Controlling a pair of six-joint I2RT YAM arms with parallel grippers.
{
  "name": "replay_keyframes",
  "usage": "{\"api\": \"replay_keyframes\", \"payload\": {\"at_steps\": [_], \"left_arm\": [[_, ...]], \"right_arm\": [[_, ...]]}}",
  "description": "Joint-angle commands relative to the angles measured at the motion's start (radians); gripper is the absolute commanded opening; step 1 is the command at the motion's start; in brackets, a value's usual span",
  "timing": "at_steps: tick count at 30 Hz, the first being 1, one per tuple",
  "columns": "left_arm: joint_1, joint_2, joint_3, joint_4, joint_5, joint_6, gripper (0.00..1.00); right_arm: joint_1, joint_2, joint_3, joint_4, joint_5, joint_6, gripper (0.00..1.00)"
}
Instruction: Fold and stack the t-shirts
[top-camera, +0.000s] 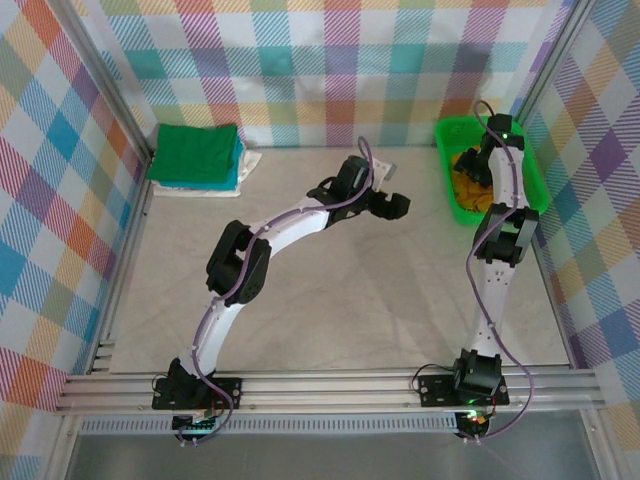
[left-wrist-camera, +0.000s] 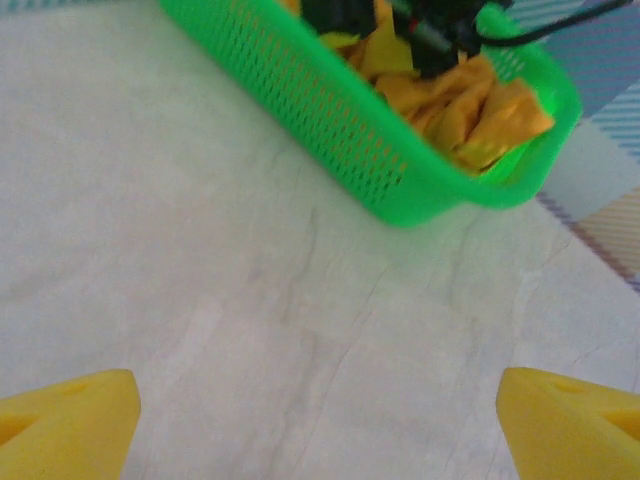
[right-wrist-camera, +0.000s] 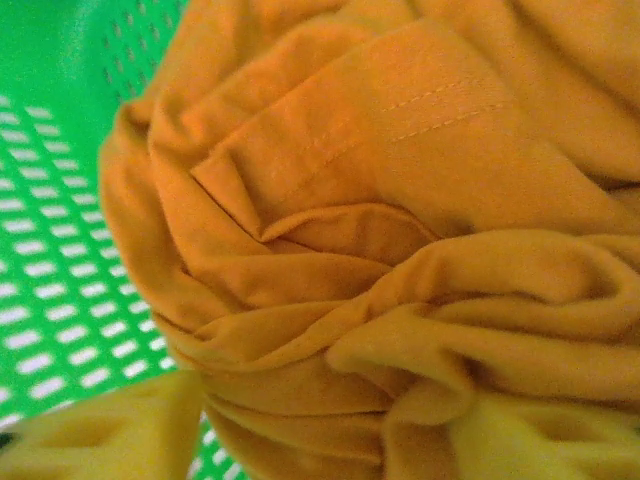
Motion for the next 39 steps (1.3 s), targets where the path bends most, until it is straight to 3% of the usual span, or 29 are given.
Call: {"api": "replay_keyframes", "payload": {"at_steps": [1,4,8,12,17,31,39], "left_arm": [[-0.007,-0.127,-0.082,0.069,-0.009,-0.021,0.92],[-0.005,-0.179,-0.160,0.122,-0.054,-0.009,0.93],[-0.005,-0.196,-0.163,0.097,-0.060,-0.016,0.93],[-0.005,-0.257,-0.233,0.160,-0.063,-0.048,0.92],[-0.003,-0.380,-0.351,0.197,-0.114,-0.028,0.92],[0.019,-0.621,-0.590,0.244,-0.171,-0.024,0.93],[0.064,-0.737,-0.754,0.280,-0.192,-0.011,0.94]], "right_arm": [[-0.006,0.006,0.012,0.007,-0.072,0.015,0.33],[-0.005,-0.031,0.012,0.025,-0.069,0.012,0.25],[-0.004,-0.168,-0.064,0.090,-0.088,0.026,0.00],[-0.001,-0.345,-0.182,0.181,-0.078,0.045,0.00],[0.016,-0.493,-0.213,0.221,-0.078,0.029,0.00],[0.182,-0.587,0.232,0.113,-0.018,-0.107,0.00],[0.401,-0.748,0.210,0.240,-0.014,-0.304,0.00]]}}
